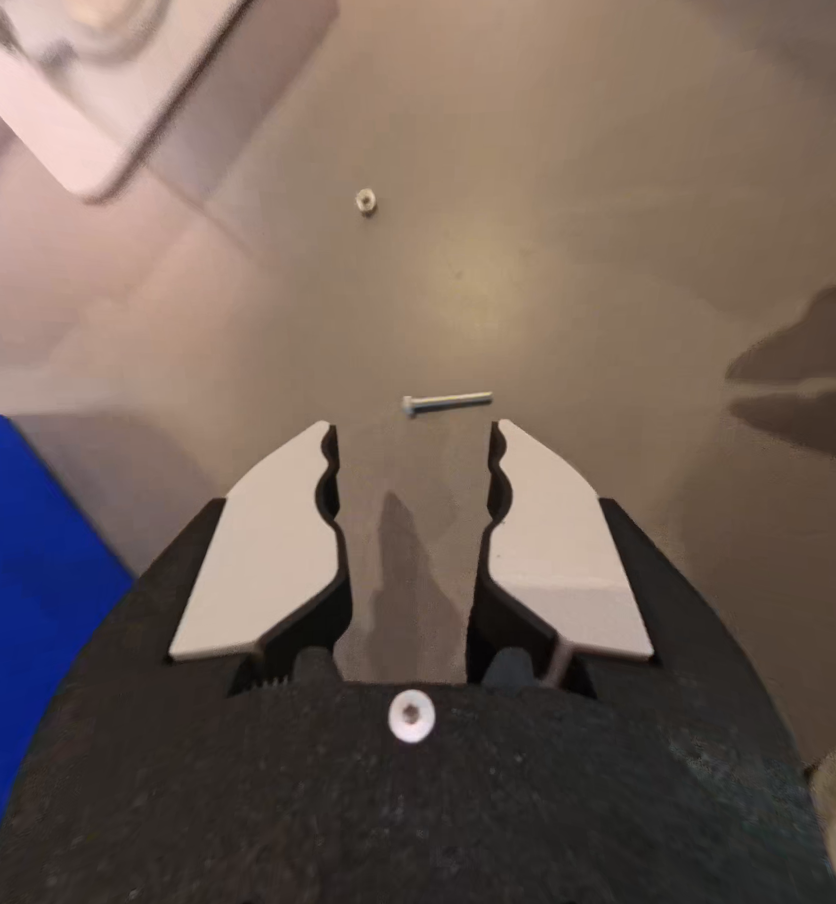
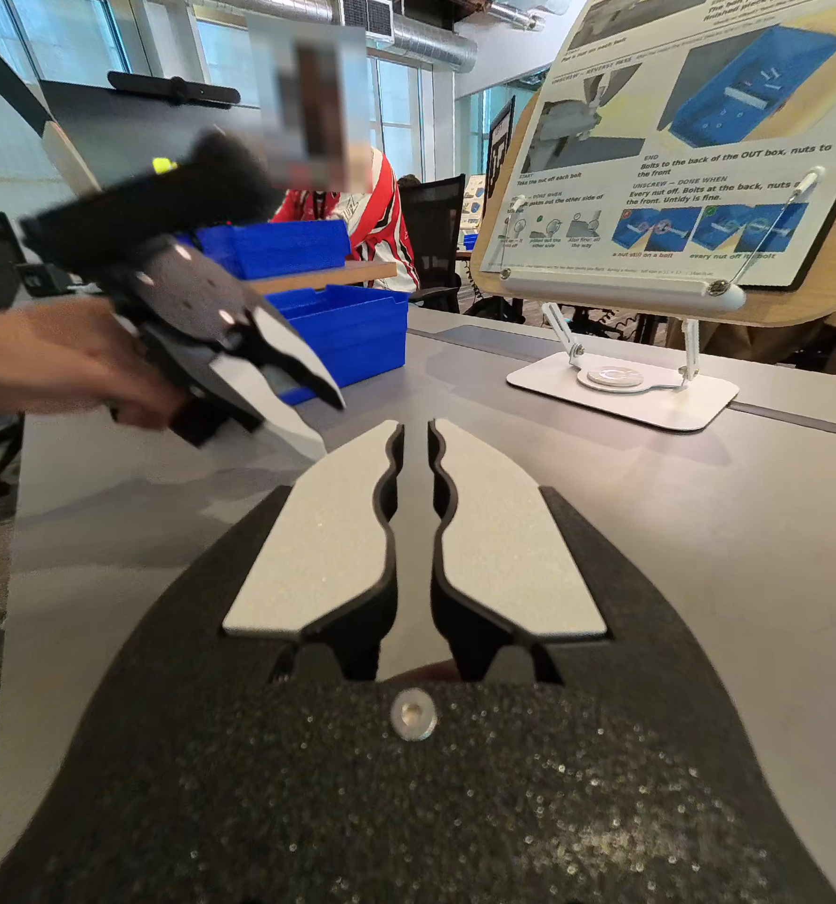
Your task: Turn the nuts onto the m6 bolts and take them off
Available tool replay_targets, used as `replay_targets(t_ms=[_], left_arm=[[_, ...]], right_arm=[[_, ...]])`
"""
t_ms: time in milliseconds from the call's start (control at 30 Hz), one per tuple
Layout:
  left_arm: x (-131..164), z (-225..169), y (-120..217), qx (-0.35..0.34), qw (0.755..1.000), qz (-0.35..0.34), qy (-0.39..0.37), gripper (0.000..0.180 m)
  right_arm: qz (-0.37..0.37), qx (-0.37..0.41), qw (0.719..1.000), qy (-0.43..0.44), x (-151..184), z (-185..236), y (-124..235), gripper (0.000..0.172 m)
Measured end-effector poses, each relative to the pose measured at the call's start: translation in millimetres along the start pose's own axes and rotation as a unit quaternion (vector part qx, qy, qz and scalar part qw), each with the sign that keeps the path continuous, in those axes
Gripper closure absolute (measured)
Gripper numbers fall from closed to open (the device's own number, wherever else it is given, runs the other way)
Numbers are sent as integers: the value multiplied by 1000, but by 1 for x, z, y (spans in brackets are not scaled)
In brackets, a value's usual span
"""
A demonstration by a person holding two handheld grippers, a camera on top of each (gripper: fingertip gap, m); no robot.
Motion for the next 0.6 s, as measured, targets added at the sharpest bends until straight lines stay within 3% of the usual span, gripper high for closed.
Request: replay_targets(t_ms=[133, 300, 433, 600], left_arm=[[-4, 20, 39, 31, 982, -8, -186, 121], [-6, 27, 22, 76, 908, 56, -408, 131], [-13, 27, -6, 152, 871, 75, -461, 138], [-17, 25, -38, 161, 834, 111, -517, 136]], right_arm=[[0, -1, 1000, -8, 0, -2, -1, 163], [6, -4, 1000, -3, 1, -1, -5, 163], [16, -9, 1000, 11, 3, 2, -7, 163], [28, -16, 999, 24, 5, 5, -10, 163]])
Point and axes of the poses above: each gripper's, where its closed fingertips meet, y back along the fingers, x out of its underside, z = x × y across the jaws, the point moved 9 cm from there along y, back along the fingers, and after that the axes turned 8 degrees about y, right-handed, at the moved point
